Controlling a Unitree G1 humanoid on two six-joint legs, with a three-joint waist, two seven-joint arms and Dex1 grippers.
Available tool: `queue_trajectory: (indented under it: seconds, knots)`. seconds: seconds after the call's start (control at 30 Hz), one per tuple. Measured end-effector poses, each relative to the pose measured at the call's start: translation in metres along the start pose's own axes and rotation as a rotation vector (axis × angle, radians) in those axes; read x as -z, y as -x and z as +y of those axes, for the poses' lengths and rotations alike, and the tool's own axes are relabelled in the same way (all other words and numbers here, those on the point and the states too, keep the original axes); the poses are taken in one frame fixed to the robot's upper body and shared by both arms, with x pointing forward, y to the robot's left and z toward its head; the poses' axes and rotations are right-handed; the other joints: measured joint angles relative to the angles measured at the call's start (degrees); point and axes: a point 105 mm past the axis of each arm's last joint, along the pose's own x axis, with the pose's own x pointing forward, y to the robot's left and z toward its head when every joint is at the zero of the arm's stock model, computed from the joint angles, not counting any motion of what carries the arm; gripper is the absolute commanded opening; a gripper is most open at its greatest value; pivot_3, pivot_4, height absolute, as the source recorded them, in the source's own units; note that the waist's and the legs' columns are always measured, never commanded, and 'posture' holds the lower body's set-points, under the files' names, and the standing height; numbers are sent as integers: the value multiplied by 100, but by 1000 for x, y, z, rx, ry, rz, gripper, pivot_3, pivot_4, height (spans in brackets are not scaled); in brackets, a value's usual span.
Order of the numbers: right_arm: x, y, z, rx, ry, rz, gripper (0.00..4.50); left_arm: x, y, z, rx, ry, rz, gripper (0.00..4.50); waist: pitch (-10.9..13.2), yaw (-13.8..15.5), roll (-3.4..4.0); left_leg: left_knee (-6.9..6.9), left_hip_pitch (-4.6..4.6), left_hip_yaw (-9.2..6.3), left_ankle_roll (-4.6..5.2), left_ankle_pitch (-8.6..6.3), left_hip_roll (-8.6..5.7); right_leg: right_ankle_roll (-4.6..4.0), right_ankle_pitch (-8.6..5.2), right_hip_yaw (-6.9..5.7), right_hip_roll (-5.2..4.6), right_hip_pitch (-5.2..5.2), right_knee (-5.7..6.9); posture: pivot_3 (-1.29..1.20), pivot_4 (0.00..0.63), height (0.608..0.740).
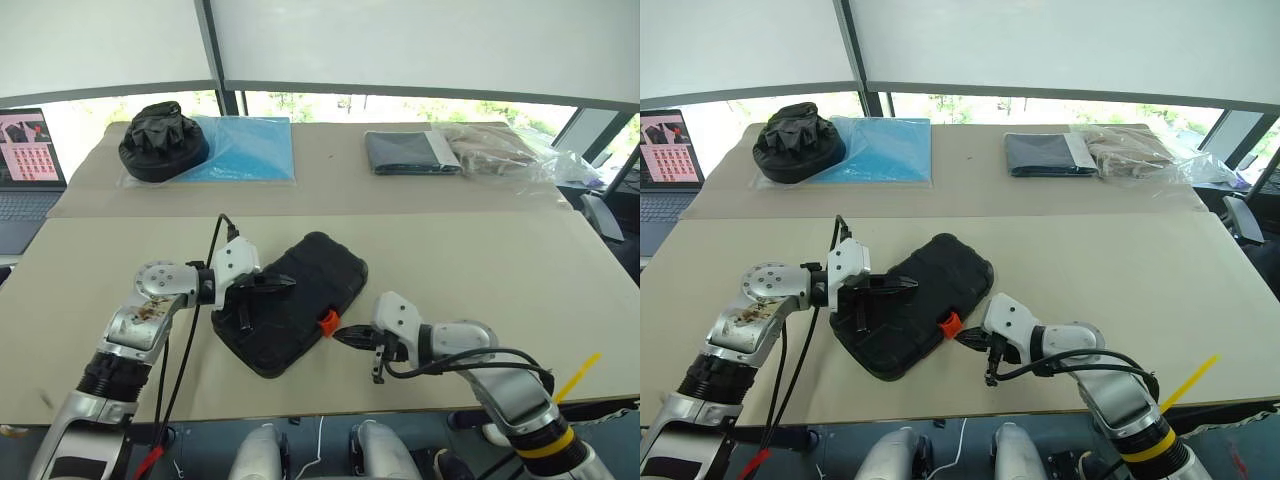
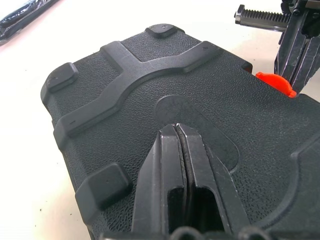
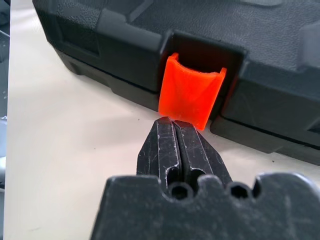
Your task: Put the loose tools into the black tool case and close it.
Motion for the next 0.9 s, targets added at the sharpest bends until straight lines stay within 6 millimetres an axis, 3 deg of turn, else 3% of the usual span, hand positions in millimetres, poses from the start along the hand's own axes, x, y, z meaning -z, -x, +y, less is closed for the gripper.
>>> queue_trajectory:
  seconds: [0.53,0.8,0.83,0.9]
  knots:
    - [8,-18,-7,15,-36,-5,0,5,2,1,1,-4,33,83,-5,-51,7,0,12,1,0,1,5,1,-1,1,2,3,5,0,150,740]
    - [9,-17,-10,21,-35,1,0,7,7,0,-25,-9,5,83,-6,-81,9,-5,12,3,0,1,8,0,0,4,1,-2,4,0,150,740]
    - [8,-15,-10,23,-37,-9,288,7,10,1,-46,2,-19,594,-6,-89,10,-8,13,4,0,1,8,-1,0,7,1,-4,4,0,150,740]
    - [1,-5,-12,37,-53,-61,838,9,20,1,-90,26,-64,1169,-6,-114,11,-18,12,6,0,1,12,-5,0,14,3,-11,3,0,150,740]
